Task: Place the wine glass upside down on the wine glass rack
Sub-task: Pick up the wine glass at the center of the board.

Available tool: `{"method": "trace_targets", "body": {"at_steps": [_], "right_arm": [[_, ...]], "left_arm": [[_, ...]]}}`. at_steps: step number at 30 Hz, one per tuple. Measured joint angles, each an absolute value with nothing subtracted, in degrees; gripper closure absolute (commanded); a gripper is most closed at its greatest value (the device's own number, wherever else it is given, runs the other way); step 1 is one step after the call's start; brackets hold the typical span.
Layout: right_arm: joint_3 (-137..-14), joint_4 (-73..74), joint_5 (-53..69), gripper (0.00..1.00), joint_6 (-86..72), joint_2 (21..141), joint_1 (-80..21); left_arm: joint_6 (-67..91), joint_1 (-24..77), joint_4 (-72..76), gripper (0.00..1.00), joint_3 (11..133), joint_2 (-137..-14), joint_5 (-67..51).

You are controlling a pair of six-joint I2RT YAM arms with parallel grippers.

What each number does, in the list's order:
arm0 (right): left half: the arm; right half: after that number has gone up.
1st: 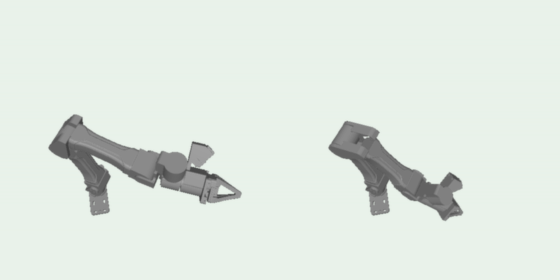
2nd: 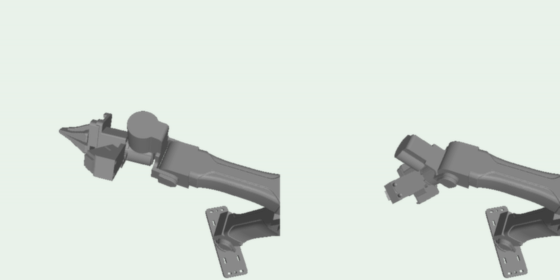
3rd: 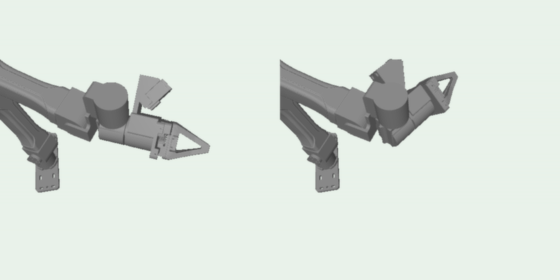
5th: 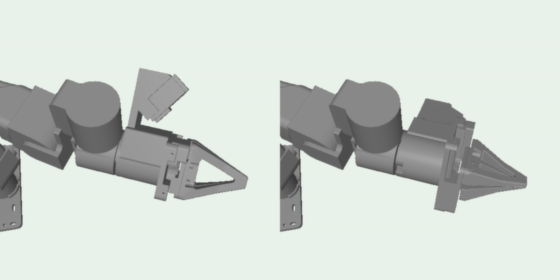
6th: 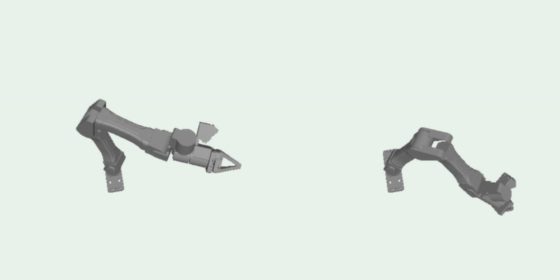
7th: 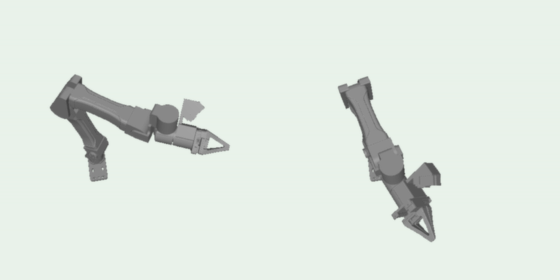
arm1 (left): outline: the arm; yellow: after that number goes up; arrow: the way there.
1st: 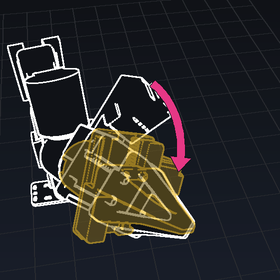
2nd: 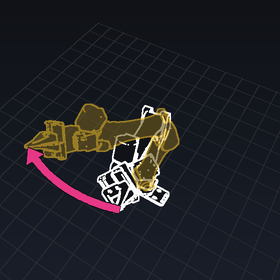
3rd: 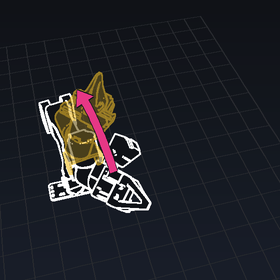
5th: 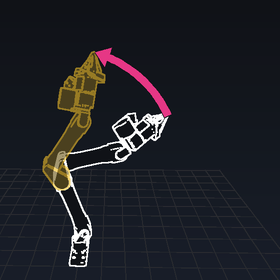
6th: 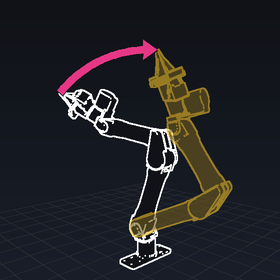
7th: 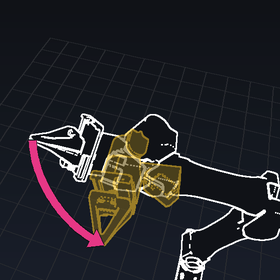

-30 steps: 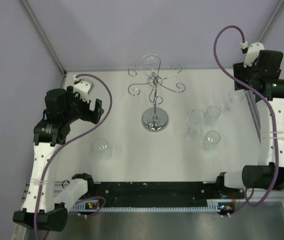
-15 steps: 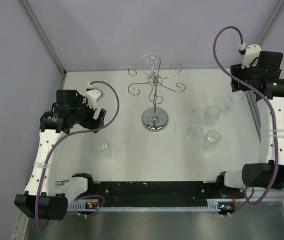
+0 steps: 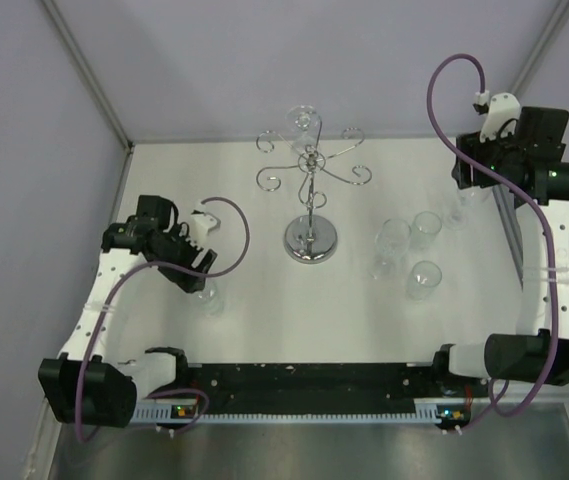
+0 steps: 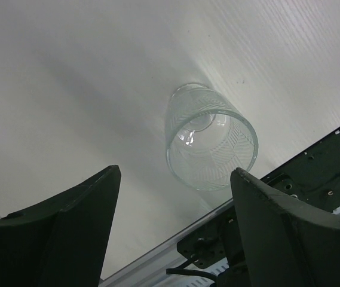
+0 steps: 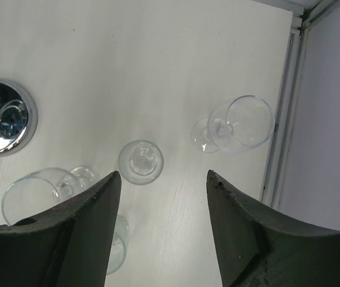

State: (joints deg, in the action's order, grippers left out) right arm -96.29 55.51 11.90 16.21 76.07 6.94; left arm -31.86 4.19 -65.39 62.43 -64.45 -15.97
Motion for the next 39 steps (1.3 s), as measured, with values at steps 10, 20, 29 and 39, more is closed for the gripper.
{"method": "trace_targets", "body": {"at_steps": [10,20,29,39], "right_arm": [[-96.25,55.81,13.89,0.42,15.84,76.07,6.94],[-95.61,55.88,14.96,0.43,15.33,76.05,6.94],[-94.87,56.38,15.18,0.43,15.33,76.01,6.94],[-94.87,57.08,16.93,0.4,15.35,75.83,6.92]], "left_arm": [[-32.71,4.19,-62.63,0.41,56.05,-66.28,-14.68],[-31.2,4.91,-56.64,0.63,53.25,-67.4,-14.04],[-29.91,6.76,-54.83,0.78,52.73,-67.79,-13.98],[-29.3,7.62,-54.57,1.0,52.47,-67.79,-13.1]]}}
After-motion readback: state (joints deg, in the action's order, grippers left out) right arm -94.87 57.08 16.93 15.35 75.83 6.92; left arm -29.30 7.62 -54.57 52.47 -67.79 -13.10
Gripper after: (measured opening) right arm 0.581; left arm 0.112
